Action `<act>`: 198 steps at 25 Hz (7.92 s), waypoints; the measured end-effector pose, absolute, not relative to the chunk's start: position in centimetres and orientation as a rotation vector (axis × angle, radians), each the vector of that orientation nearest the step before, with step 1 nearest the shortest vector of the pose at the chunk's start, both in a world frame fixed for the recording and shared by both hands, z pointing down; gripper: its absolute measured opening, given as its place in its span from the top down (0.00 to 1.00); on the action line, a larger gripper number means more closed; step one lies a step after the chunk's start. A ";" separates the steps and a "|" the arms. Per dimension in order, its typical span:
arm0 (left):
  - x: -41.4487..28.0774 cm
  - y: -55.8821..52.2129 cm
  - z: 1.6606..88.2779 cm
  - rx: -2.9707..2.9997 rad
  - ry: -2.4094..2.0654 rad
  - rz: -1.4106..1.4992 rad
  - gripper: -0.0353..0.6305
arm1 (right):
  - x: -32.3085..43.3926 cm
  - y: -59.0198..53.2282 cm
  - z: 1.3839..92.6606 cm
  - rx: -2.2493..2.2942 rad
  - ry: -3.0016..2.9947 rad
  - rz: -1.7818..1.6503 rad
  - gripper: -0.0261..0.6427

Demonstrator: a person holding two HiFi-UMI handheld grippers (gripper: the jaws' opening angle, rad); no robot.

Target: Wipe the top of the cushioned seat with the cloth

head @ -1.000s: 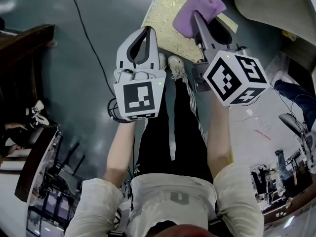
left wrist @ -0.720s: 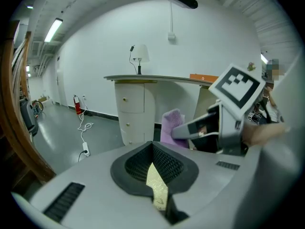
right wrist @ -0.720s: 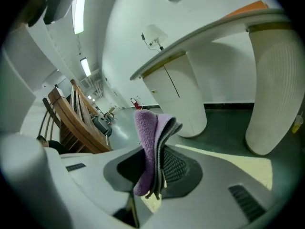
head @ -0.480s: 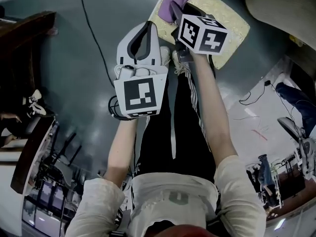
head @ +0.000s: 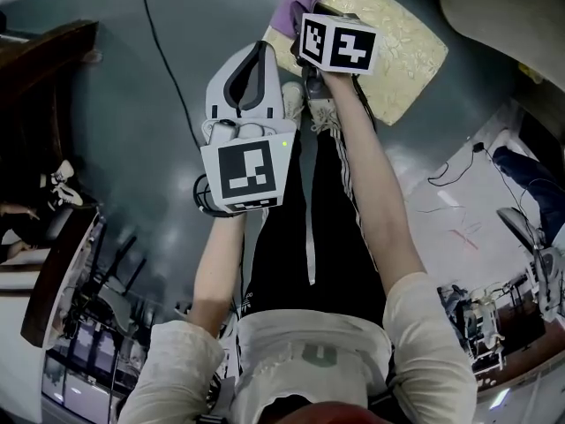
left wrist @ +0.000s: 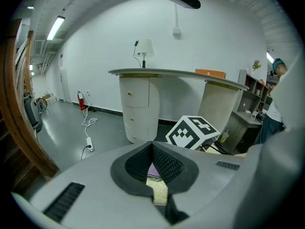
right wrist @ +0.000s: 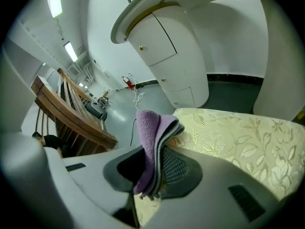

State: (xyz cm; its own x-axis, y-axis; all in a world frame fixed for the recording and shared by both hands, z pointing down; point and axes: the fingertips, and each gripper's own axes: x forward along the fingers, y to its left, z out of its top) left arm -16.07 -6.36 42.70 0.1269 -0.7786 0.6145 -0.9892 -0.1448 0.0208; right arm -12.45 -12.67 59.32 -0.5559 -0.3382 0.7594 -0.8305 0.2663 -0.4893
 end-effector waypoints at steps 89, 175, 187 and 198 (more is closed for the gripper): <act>-24.7 -0.4 41.8 1.789 -1.930 0.705 0.94 | -17.2 -3.3 58.7 0.836 -2.002 1.097 0.83; -8.8 -2.3 6.1 2.313 -1.723 0.263 0.94 | 2.4 -0.6 6.4 1.595 -2.253 0.413 0.83; -12.0 -0.6 1.6 2.409 -1.795 0.197 0.94 | -0.1 1.5 2.9 1.580 -2.286 0.254 0.83; -12.5 1.0 1.8 2.424 -1.777 0.209 0.94 | -1.2 3.1 3.0 1.573 -2.285 0.251 0.83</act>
State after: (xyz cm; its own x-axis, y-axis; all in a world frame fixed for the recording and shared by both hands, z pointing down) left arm -12.54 1.04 1.78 0.2975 -0.9363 0.1868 -0.9541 -0.2989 0.0214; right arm -1.18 3.09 2.98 -0.3190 -0.8662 0.3847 -0.9290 0.3661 0.0539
